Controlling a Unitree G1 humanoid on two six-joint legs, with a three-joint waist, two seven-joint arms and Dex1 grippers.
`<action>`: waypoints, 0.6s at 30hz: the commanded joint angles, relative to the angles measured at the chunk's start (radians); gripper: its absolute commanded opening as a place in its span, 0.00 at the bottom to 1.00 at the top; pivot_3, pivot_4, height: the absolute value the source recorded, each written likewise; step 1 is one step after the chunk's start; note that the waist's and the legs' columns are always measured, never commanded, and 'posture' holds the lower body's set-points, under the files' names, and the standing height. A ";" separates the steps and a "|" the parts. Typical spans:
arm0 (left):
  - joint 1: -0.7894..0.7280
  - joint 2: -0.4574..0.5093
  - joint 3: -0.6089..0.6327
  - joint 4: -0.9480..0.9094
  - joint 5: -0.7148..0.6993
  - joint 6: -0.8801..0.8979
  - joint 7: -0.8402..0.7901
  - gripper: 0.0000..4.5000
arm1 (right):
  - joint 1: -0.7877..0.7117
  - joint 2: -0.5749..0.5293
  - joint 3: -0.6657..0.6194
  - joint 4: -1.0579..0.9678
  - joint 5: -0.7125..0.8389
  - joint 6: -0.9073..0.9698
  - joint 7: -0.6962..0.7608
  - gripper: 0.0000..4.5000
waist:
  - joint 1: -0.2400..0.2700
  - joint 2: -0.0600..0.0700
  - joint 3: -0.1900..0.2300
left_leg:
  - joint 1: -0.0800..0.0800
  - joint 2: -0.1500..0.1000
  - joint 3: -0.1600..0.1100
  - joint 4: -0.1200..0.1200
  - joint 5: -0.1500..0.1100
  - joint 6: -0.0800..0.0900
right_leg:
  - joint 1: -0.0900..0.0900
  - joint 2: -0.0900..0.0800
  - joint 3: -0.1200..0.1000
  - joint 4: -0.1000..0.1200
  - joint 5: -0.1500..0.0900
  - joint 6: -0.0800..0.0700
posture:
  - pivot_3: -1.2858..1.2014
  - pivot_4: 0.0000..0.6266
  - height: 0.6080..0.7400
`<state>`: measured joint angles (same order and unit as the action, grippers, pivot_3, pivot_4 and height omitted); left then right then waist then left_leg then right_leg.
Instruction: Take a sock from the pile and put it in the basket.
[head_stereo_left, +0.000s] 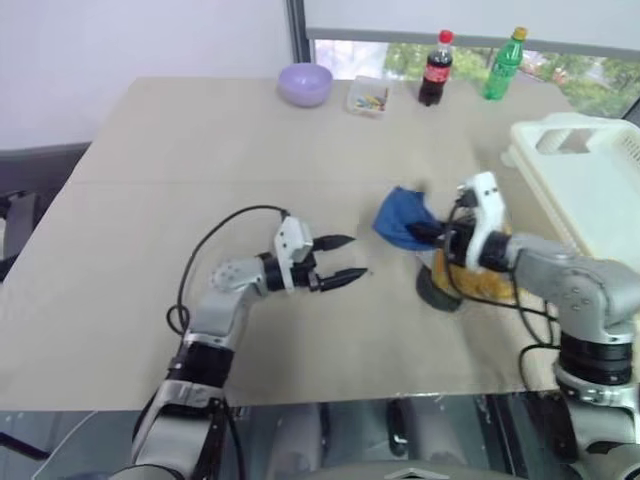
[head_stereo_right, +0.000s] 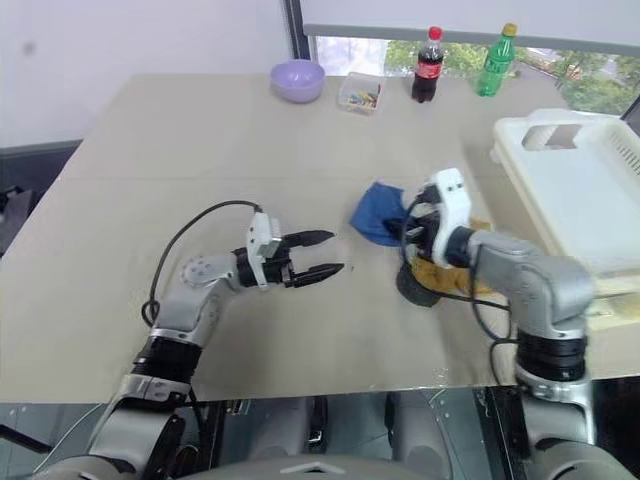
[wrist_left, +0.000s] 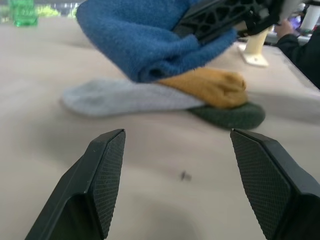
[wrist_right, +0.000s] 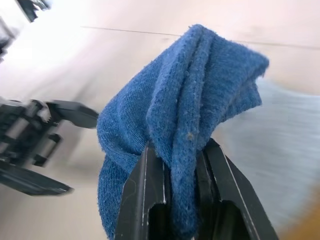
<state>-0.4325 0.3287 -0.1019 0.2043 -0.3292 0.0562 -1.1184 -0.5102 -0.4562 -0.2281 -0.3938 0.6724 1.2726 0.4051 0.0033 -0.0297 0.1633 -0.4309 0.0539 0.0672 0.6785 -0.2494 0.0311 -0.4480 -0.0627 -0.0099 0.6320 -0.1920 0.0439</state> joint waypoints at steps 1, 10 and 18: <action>-0.051 -0.071 -0.026 -0.066 -0.017 -0.023 0.033 0.80 | -0.038 -0.141 -0.156 -0.008 0.014 0.004 0.015 0.01 | 0.009 0.000 0.000 | -0.001 0.000 0.000 0.001 0.000 0.001 | 0.000 0.000 0.000 -0.001 0.000 0.000 | 0.52 0.24 0.92; -0.168 -0.205 -0.052 -0.027 0.000 -0.063 0.092 0.80 | 0.014 -0.408 -0.301 0.316 -0.074 -0.181 0.110 0.01 | 0.007 0.001 0.000 | -0.001 0.000 0.001 0.001 -0.001 0.002 | 0.001 0.001 0.001 -0.004 0.002 0.004 | 0.52 0.24 0.92; -0.165 -0.183 -0.077 0.000 0.020 -0.092 0.066 0.80 | -0.022 -0.462 -0.265 0.763 -0.211 -0.465 0.153 0.38 | 0.006 0.004 -0.001 | 0.001 0.000 0.004 0.001 -0.002 0.003 | 0.001 0.002 0.005 -0.004 0.003 0.005 | 0.52 0.24 0.92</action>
<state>-0.5974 0.1432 -0.1677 0.2090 -0.3177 -0.0091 -1.0449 -0.5100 -0.8845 -0.4944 0.3308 0.4854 0.8802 0.5254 0.0094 -0.0261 0.1627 -0.4302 0.0535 0.0709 0.6799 -0.2511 0.0341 -0.4468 -0.0604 -0.0050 0.6275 -0.1889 0.0494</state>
